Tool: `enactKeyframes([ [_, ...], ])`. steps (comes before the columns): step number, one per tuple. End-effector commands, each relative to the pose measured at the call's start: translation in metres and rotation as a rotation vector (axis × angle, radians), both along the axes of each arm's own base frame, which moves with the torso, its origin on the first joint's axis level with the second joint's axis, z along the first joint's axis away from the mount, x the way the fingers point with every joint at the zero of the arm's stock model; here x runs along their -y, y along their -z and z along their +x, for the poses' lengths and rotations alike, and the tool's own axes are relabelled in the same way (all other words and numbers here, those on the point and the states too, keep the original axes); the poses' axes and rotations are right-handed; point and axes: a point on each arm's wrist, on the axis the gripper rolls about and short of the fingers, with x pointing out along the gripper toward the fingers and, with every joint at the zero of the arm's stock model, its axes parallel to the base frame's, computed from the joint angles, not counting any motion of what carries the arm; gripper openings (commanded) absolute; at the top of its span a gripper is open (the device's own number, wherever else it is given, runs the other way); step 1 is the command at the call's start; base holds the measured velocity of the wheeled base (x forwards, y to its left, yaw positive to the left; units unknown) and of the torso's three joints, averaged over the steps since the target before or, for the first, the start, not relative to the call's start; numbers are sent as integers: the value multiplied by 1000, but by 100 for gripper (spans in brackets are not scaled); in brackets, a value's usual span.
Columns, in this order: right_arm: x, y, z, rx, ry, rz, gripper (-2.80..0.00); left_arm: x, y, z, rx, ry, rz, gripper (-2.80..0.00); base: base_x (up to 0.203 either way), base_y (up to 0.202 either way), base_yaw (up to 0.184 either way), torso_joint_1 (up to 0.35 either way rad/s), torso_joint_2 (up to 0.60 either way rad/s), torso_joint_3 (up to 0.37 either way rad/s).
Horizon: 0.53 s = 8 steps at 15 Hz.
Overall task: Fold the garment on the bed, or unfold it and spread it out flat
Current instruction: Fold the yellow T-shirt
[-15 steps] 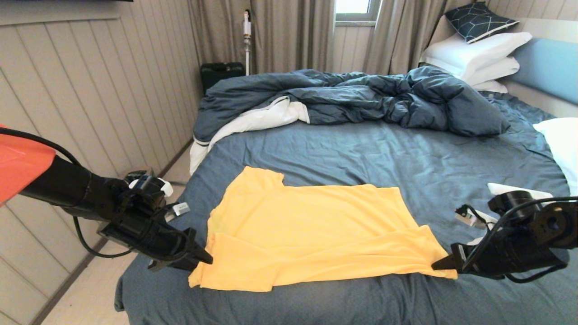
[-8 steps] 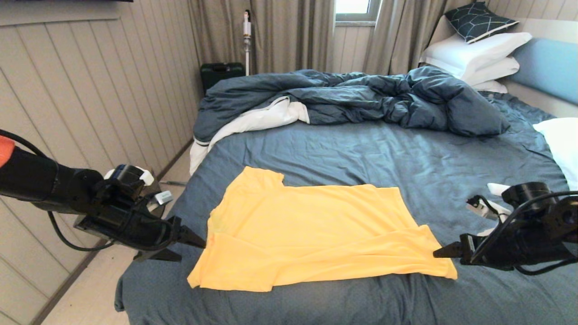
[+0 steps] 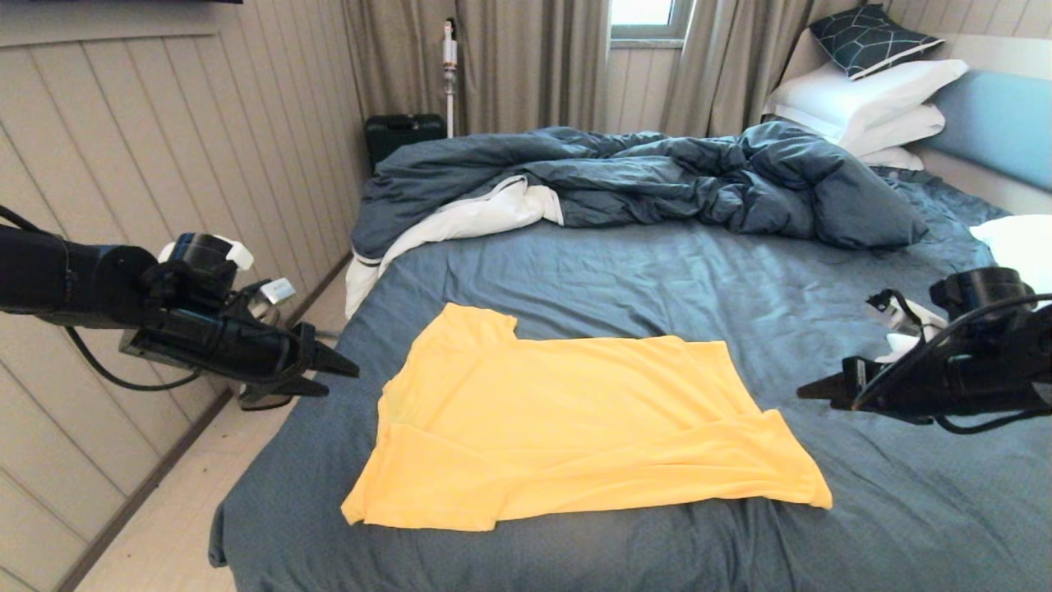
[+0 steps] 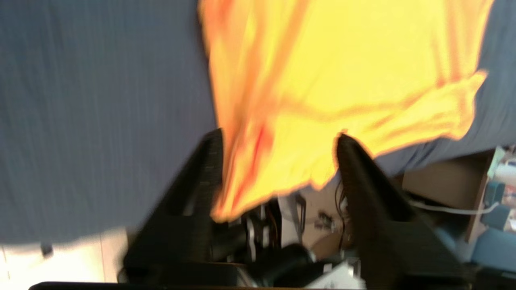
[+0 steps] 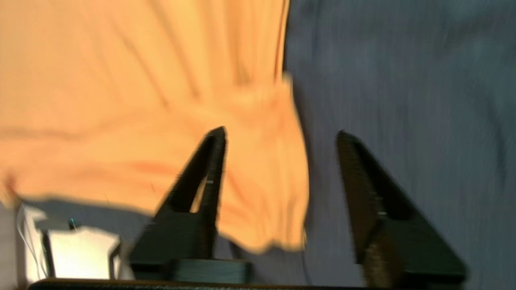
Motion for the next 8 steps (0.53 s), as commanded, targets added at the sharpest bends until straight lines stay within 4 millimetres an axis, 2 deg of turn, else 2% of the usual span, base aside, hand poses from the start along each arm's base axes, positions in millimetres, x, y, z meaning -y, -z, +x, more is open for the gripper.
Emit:
enactKeyframes([
  [1, 0, 6, 24, -4, 3, 23, -280, 1, 4, 24, 9, 1, -5, -280, 0, 0, 0, 0, 0, 0],
  [5, -5, 16, 60, -8, 15, 65, -280, 7, 22, 79, 26, 13, -12, -280, 0, 0, 0, 0, 0, 0],
  [8, -3, 26, 73, -24, 33, 85, -280, 12, 46, 110, 28, 26, -13, -280, 0, 0, 0, 0, 0, 0],
])
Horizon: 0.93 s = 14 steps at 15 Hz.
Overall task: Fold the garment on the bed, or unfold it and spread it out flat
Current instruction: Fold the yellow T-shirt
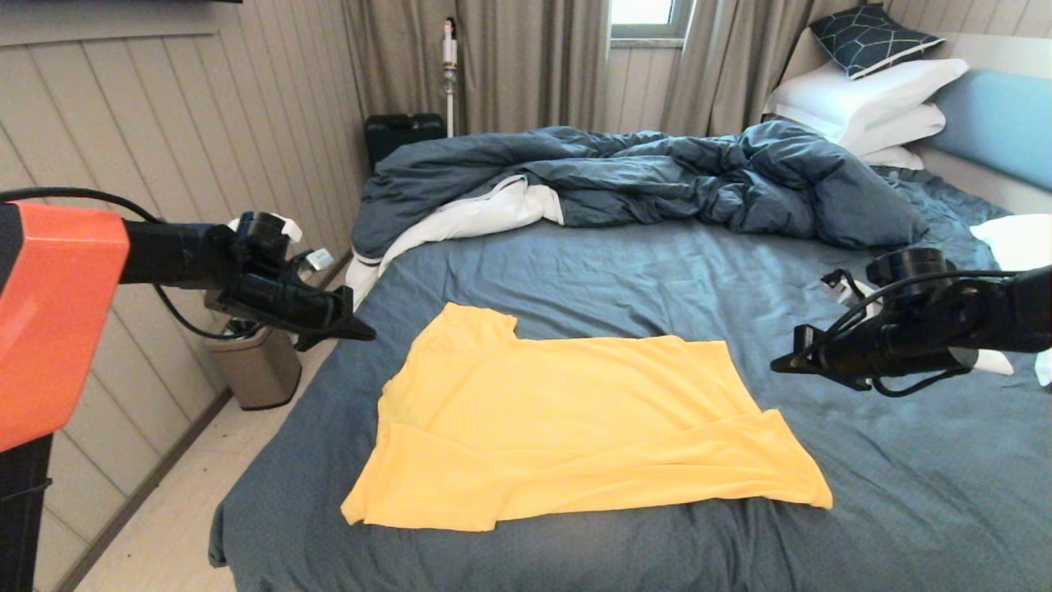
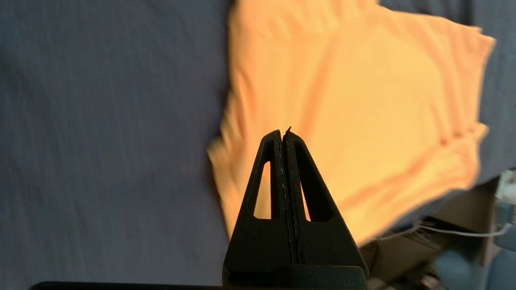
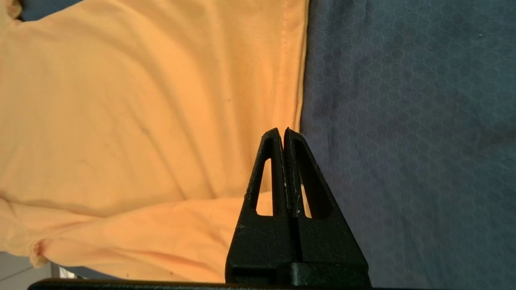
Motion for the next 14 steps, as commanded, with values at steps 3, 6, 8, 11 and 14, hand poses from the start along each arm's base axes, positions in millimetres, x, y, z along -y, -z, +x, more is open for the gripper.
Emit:
enactKeyframes([
  [3, 2, 19, 12, -37, 1, 14, 0, 19, 39, 20, -29, 42, 0, 0, 0, 0, 0, 0, 0, 0],
  [6, -3, 21, 13, -43, -2, 23, 0, 21, 38, 26, 39, 83, -40, 0, 0, 0, 0, 0, 0, 0],
  [8, -3, 19, 10, -44, 0, 25, 0, 21, 43, 29, 54, 85, -42, 0, 0, 0, 0, 0, 0, 0],
  [11, -4, 13, 3, -40, 4, 26, 0, 23, 53, 33, 59, 93, -46, 0, 0, 0, 0, 0, 0, 0],
  [14, -5, 8, 0, -31, 7, 28, 0, 30, 64, 41, 103, 109, -52, 0, 0, 0, 0, 0, 0, 0],
])
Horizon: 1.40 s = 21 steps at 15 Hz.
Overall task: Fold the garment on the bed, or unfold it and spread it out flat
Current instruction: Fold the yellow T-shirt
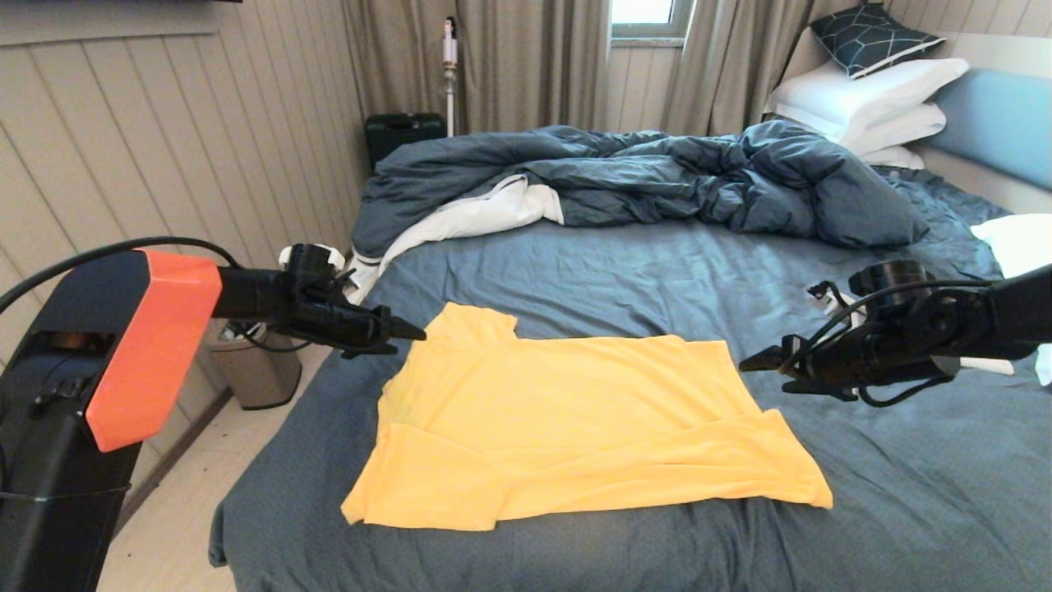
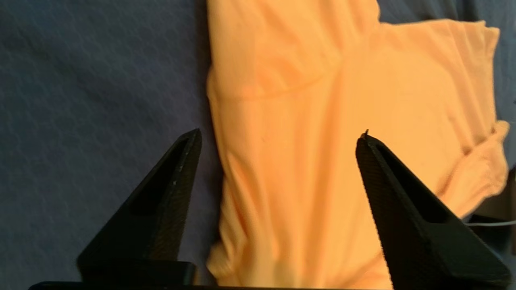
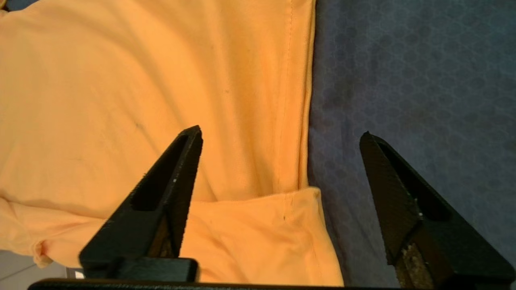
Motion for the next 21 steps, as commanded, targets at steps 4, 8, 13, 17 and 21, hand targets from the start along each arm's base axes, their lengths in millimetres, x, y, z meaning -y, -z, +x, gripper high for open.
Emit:
enactKeyframes([
  [4, -5, -10, -7, 18, -9, 1, 0, 1, 19, 6, 1, 5, -6, 0, 0, 0, 0, 0, 0, 0],
  [8, -7, -14, -13, 23, -14, 0, 0, 2, 32, 10, 2, 5, -2, 0, 0, 0, 0, 0, 0, 0],
  [13, -8, -19, -17, 33, -12, -3, 0, 2, 41, 11, -6, 9, 3, 0, 0, 0, 0, 0, 0, 0],
  [17, -8, -20, -18, 33, -12, -2, 0, 2, 40, 9, -16, 16, -4, 0, 0, 0, 0, 0, 0, 0],
  [21, -8, -18, -18, 30, -13, -1, 0, 2, 37, 4, -43, 71, -67, 0, 0, 0, 0, 0, 0, 0],
])
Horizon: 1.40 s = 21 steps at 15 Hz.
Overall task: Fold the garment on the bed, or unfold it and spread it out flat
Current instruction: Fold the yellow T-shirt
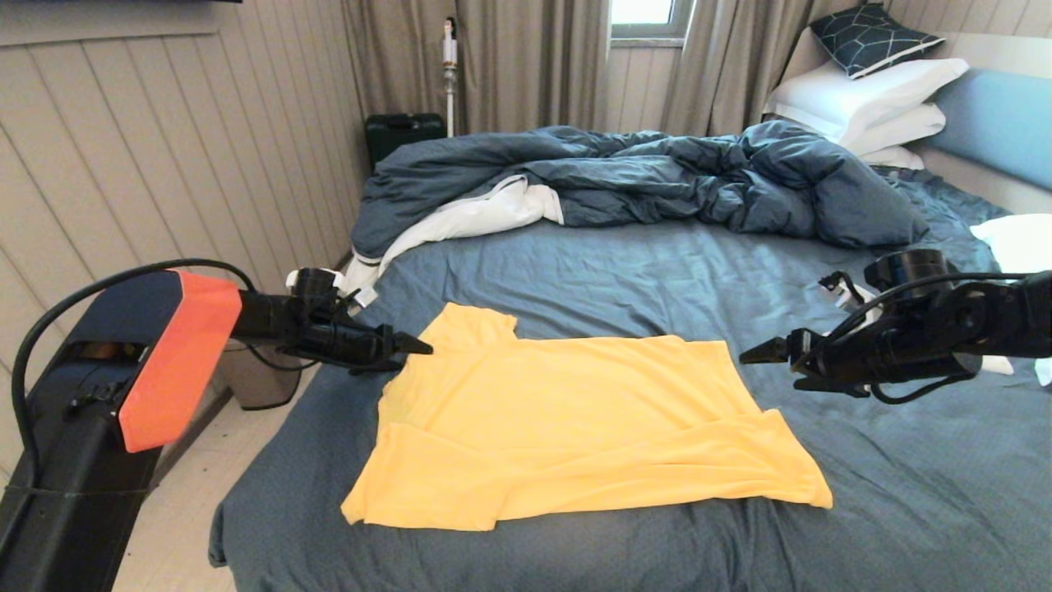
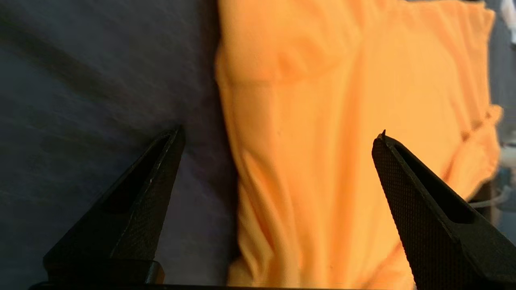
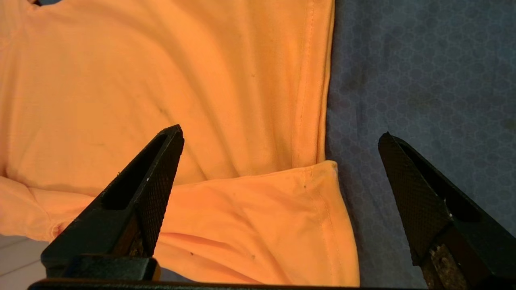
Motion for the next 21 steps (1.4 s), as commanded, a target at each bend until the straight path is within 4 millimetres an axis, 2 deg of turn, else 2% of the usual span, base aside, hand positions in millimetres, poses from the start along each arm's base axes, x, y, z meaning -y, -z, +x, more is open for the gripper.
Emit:
enactKeyframes([
  [1, 0, 0, 0, 0, -1, 3, 0, 0, -1, -3, -16, 8, -9, 0, 0, 0, 0, 0, 0, 0],
  [8, 0, 1, 0, -4, -2, 4, 0, 1, -20, -9, -54, 62, -136, 0, 0, 0, 0, 0, 0, 0],
  [12, -1, 0, -5, -6, -3, 5, 0, -5, -28, -11, -72, 66, -186, 0, 0, 0, 0, 0, 0, 0],
  [17, 0, -2, -6, 2, -3, 5, 0, -3, -28, -9, -102, 47, -206, 0, 0, 0, 0, 0, 0, 0],
  [21, 1, -6, -12, 10, -4, 6, 0, 17, -28, -5, -72, 83, -198, 0, 0, 0, 0, 0, 0, 0],
])
